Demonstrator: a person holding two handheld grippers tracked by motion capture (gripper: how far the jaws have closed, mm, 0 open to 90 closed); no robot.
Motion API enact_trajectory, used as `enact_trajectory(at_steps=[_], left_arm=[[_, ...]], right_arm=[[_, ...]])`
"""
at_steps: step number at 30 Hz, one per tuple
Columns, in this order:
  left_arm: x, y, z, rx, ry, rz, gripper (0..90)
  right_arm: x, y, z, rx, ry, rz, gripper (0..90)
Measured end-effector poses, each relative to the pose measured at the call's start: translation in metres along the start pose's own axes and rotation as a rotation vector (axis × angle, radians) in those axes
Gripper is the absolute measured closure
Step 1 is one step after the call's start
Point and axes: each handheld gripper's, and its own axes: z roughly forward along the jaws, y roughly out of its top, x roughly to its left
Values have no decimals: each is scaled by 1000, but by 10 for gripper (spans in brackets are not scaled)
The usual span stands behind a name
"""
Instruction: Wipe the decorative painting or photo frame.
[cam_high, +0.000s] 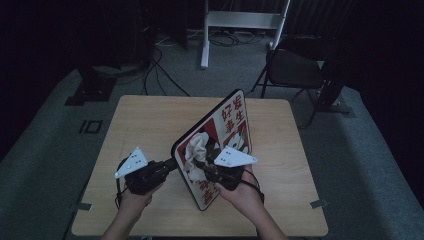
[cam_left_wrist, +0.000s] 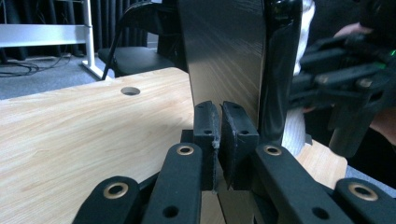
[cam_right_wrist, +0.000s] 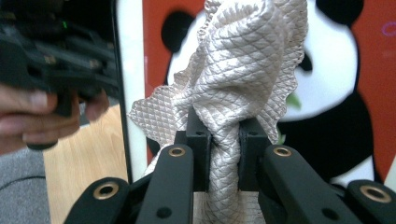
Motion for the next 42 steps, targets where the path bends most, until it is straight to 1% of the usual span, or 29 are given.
enact_trajectory(at_steps=[4, 5, 8, 10, 11, 12, 13, 14, 15, 16, 19, 21, 22, 23, 24, 26, 27, 28, 31, 32, 33, 34, 35, 36, 37, 38, 39, 40, 42], left_arm=[[-1, 0, 0, 1, -8, 3, 855], [-1, 0, 0, 1, -8, 3, 855], [-1, 0, 1, 2, -12, 1, 855], [-2, 0, 1, 2, -14, 1, 855], [-2, 0, 1, 4, -15, 1, 855], [-2, 0, 1, 4, -15, 1, 855], [-2, 0, 1, 3, -17, 1, 855], [-2, 0, 1, 3, -17, 1, 856], [-2, 0, 1, 4, -20, 1, 855], [-2, -1, 1, 3, -23, 3, 855], [-3, -1, 1, 2, -28, 0, 855], [-3, -1, 1, 3, -30, 0, 855], [-3, -1, 1, 3, -31, 1, 855], [-4, -1, 1, 3, -35, 3, 855], [-4, -1, 1, 3, -35, 3, 855], [-4, -1, 1, 2, -41, 1, 850], [-4, -1, 2, 1, -43, -1, 850], [-4, -1, 2, 0, -43, -4, 850], [-4, -1, 2, 1, -46, -7, 850], [-4, -1, 2, 1, -46, -6, 850], [-5, -1, 2, 3, -50, -5, 850], [-5, -1, 2, 3, -50, -5, 850], [-5, -1, 2, 3, -50, -1, 851], [-5, -1, 2, 4, -53, -1, 851], [-5, -1, 2, 5, -54, 0, 850], [-6, -1, 2, 5, -56, 0, 850], [-6, -1, 2, 6, -58, 1, 849], [-6, -1, 2, 6, -59, 3, 849], [-6, -1, 2, 7, -60, 5, 849]], right_arm=[[-1, -12, -1, 23, 0, 11, 790], [-1, -12, -1, 23, 0, 11, 790], [-2, -23, -1, 45, -1, 27, 791], [-2, -26, -1, 51, -1, 31, 790], [-3, -32, -1, 61, -3, 36, 790], [-3, -32, -1, 61, -3, 36, 790], [-3, -37, -1, 70, -4, 41, 791], [-3, -37, -1, 70, -4, 41, 791], [-4, -43, -2, 81, -5, 50, 790], [-4, -43, -2, 81, -5, 50, 790], [-5, -54, -2, 97, -6, 73, 790], [-6, -65, -2, 115, -7, 85, 790], [-6, -65, -2, 115, -7, 85, 790], [-6, -72, -2, 138, -8, 90, 790], [-6, -72, -2, 138, -8, 90, 790], [-6, -80, -2, 159, -10, 101, 790], [-7, -89, -2, 178, -9, 111, 789], [-7, -89, -2, 178, -9, 111, 789], [-8, -101, -1, 212, -13, 124, 789], [-8, -101, -1, 212, -13, 124, 789], [-9, -107, -1, 225, -13, 133, 789], [-9, -107, -1, 225, -13, 133, 789], [-10, -114, -1, 241, -15, 141, 789], [-10, -114, -1, 241, -15, 141, 789], [-11, -119, 0, 259, -18, 145, 790], [-11, -119, 0, 259, -18, 145, 790], [-11, -124, 0, 271, -18, 158, 789], [-11, -124, 0, 271, -18, 158, 789], [-12, -130, 0, 278, -21, 166, 789]])
